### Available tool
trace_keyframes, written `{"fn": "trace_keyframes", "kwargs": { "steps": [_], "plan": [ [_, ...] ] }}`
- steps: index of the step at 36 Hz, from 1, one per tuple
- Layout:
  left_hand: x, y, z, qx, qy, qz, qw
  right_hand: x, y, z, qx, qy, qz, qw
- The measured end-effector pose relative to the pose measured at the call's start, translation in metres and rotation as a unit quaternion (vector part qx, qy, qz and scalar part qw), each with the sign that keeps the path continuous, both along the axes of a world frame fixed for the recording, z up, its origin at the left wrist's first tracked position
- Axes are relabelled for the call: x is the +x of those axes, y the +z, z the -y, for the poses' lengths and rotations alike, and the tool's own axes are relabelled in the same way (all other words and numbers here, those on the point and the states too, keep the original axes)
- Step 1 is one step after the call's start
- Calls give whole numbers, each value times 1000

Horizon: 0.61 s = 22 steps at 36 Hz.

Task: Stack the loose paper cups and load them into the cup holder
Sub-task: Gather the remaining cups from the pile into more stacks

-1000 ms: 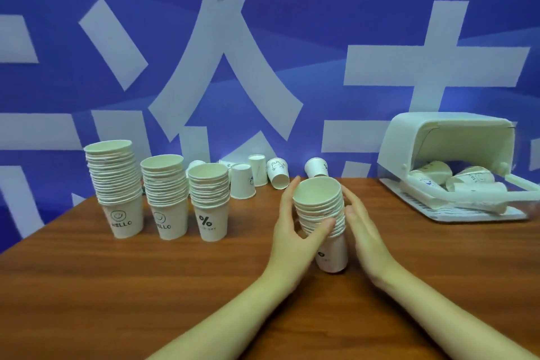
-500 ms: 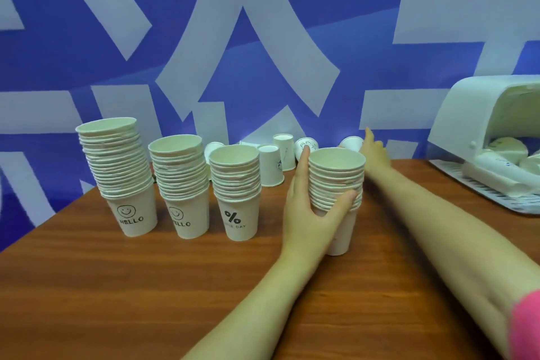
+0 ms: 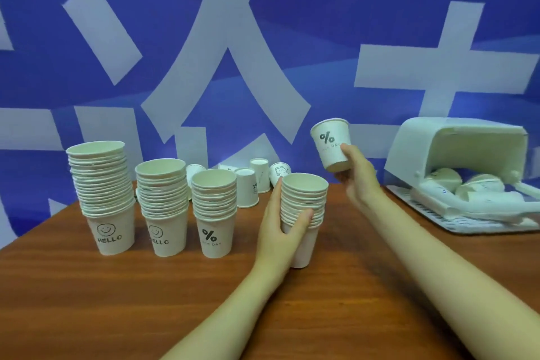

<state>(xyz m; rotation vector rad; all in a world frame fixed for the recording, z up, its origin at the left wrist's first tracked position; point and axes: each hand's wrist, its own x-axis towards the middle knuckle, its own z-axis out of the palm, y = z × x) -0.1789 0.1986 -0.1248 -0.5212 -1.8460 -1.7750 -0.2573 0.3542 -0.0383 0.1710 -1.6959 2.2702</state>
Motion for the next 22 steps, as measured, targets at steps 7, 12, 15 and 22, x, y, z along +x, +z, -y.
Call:
{"fn": "trace_keyframes", "kwargs": {
  "steps": [7, 12, 15, 22],
  "plan": [
    [14, 10, 1, -35, -19, -22, 999, 70, 5, 1, 125, 101, -73, 984],
    [17, 13, 1, -56, -20, -31, 998, 86, -10, 10, 275, 36, -104, 955],
    [16, 11, 0, -57, -27, -28, 998, 88, -16, 19, 328, 21, -129, 935],
    [18, 10, 0, -58, -36, -28, 997, 92, -32, 12, 331, -14, -154, 931]
  ]
}}
